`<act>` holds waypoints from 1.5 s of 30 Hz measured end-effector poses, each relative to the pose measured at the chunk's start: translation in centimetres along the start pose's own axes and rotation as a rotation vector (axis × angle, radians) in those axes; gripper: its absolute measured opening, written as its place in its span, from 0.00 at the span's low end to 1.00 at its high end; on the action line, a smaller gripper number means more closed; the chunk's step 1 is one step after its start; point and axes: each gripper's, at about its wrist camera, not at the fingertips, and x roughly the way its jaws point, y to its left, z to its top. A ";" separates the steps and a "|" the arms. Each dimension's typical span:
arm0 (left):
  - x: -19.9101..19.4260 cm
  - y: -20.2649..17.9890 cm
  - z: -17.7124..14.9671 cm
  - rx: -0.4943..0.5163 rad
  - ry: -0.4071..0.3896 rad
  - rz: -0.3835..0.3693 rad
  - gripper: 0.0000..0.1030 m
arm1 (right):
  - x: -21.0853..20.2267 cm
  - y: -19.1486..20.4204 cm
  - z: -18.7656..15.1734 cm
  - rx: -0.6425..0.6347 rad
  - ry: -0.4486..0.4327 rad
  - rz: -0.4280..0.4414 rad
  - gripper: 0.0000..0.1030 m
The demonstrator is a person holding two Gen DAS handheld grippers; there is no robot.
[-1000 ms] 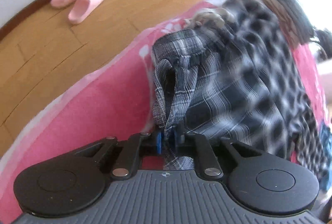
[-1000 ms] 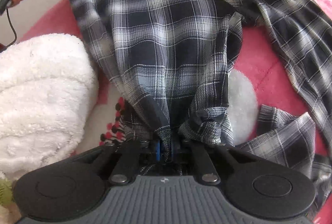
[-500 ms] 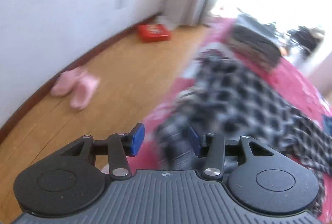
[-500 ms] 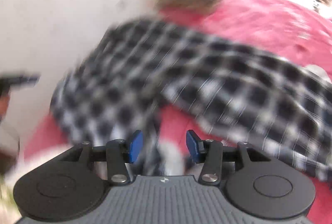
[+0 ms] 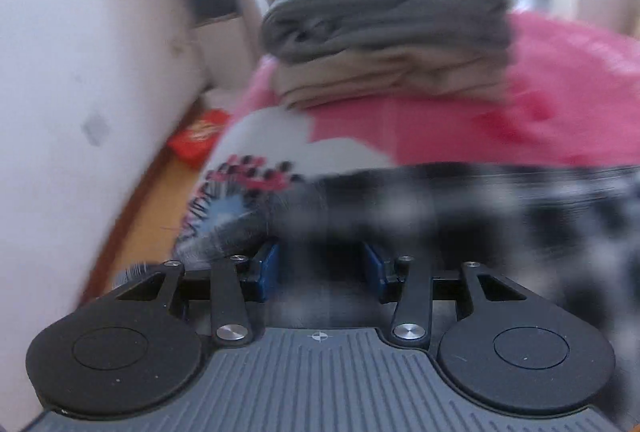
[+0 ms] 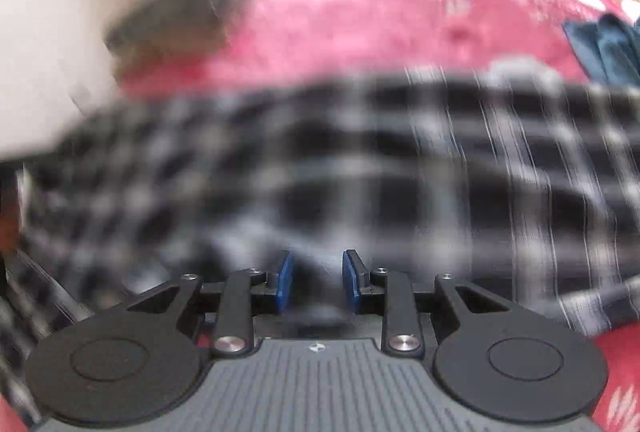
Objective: Fold clothes
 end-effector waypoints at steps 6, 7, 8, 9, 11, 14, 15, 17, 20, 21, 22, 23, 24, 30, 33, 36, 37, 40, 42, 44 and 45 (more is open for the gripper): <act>1.7 0.1 0.2 0.011 -0.045 0.054 0.46 | -1.1 -1.1 -2.2 -0.085 0.136 -0.037 0.25; 1.7 0.2 0.2 0.016 -0.049 0.056 0.47 | -1.3 -1.4 -2.0 -0.079 0.156 -0.033 0.25; 1.7 0.2 0.3 0.017 -0.049 0.057 0.47 | -1.5 -1.7 -1.9 -0.073 0.176 -0.029 0.25; 1.7 0.2 0.4 0.018 -0.049 0.057 0.47 | -2.0 -1.9 -1.5 -0.059 0.176 -0.020 0.26; 1.7 0.1 0.5 0.011 -0.047 0.058 0.47 | -2.6 -1.9 -0.3 -0.059 0.103 -0.019 0.26; 1.7 -0.2 0.5 0.016 -0.045 0.073 0.47 | -1.7 -2.4 0.6 -0.064 0.033 -0.060 0.25; 1.7 -0.4 0.6 0.018 -0.043 0.078 0.48 | -1.0 -3.1 0.0 -0.050 0.047 -0.069 0.26; 1.6 -0.5 0.6 0.012 -0.036 0.083 0.48 | -0.7 -4.5 -2.1 -0.023 0.061 -0.062 0.25; 1.7 -0.6 0.7 0.007 -0.030 0.091 0.49 | -2.9 -5.4 -3.4 -0.029 0.098 -0.067 0.25; 1.6 -0.7 0.7 0.007 -0.027 0.097 0.49 | -3.7 -5.8 -3.3 -0.026 0.101 -0.061 0.25; 1.6 -0.8 0.7 0.006 -0.024 0.103 0.49 | -4.7 -6.5 -2.9 -0.022 0.070 -0.064 0.26; 1.6 -0.9 0.7 0.006 -0.021 0.109 0.49 | -5.8 -7.3 -2.3 -0.018 0.027 -0.071 0.26; 1.6 -1.0 0.8 0.008 -0.018 0.115 0.49 | -6.5 -8.4 -1.6 -0.006 -0.019 -0.092 0.27; 1.6 -1.3 1.0 0.011 0.002 0.134 0.50 | -4.4 -18.7 -2.7 0.130 -0.064 -0.241 0.30; 1.5 -1.4 1.4 0.020 0.022 0.141 0.50 | -7.3 -23.2 -5.6 0.381 -0.120 -0.110 0.31; 0.8 -1.1 2.1 -0.017 0.052 0.117 0.52 | -10.6 -25.2 -7.2 0.524 -0.169 -0.067 0.36; 0.4 -0.8 2.3 -0.040 0.062 0.099 0.55 | -11.5 -25.3 -7.6 0.542 -0.171 -0.053 0.39; -1.3 -0.2 2.7 -0.100 0.054 0.036 0.66 | -13.2 -24.8 -8.5 0.540 -0.142 0.009 0.47; -2.9 -0.1 2.7 -0.114 0.039 0.013 0.70 | -12.8 -23.5 -9.1 0.538 -0.096 0.064 0.49; -4.9 -0.1 2.6 -0.125 0.030 -0.015 0.70 | -12.3 -22.3 -9.5 0.554 -0.051 0.120 0.49; -6.1 -0.1 2.4 -0.130 0.028 -0.030 0.70 | -12.1 -21.7 -9.7 0.562 -0.028 0.148 0.49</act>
